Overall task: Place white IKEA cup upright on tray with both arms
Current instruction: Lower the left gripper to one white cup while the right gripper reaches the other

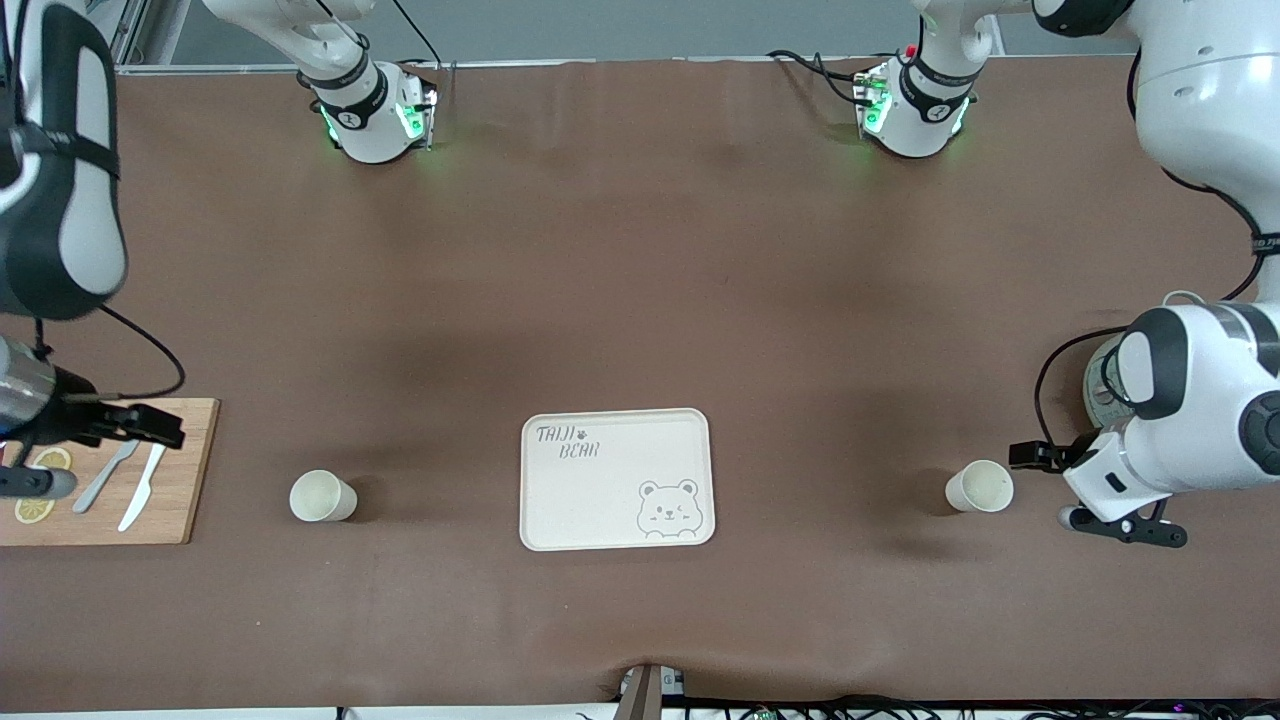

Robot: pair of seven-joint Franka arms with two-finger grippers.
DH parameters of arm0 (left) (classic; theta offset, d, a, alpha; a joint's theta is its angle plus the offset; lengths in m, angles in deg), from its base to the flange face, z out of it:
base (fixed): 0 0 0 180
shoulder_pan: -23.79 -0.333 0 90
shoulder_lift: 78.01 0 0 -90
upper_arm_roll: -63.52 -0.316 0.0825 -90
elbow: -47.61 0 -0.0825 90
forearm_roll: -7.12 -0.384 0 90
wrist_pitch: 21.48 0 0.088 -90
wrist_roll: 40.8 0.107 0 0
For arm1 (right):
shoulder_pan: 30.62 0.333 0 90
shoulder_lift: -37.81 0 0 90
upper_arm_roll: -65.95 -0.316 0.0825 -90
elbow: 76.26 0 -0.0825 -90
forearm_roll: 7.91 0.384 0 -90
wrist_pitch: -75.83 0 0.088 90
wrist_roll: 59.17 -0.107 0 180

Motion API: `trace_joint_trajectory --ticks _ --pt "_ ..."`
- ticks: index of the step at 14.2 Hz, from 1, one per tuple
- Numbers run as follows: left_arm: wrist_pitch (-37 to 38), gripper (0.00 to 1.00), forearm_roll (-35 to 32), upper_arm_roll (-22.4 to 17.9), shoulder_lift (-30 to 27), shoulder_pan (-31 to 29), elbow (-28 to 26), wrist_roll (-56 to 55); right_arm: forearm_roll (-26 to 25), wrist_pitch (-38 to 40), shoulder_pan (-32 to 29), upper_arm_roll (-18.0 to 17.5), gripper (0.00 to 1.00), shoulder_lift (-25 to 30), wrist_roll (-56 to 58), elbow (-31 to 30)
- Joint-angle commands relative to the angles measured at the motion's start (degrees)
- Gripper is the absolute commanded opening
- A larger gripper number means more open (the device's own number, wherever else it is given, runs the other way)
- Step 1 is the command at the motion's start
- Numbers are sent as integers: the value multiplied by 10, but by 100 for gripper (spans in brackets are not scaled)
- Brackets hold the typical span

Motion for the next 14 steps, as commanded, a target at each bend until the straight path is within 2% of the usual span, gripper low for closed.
trace_joint_trajectory --ticks 1,9,14 --pt "-18 100 -5 4 21 -6 7 10 7 -21 -11 -5 100 -38 22 12" --pt "-47 100 10 5 65 -9 3 10 65 -128 -16 -6 100 -128 45 10" --pt "-67 98 10 6 79 -9 3 20 79 -137 -13 -7 100 -164 45 10"
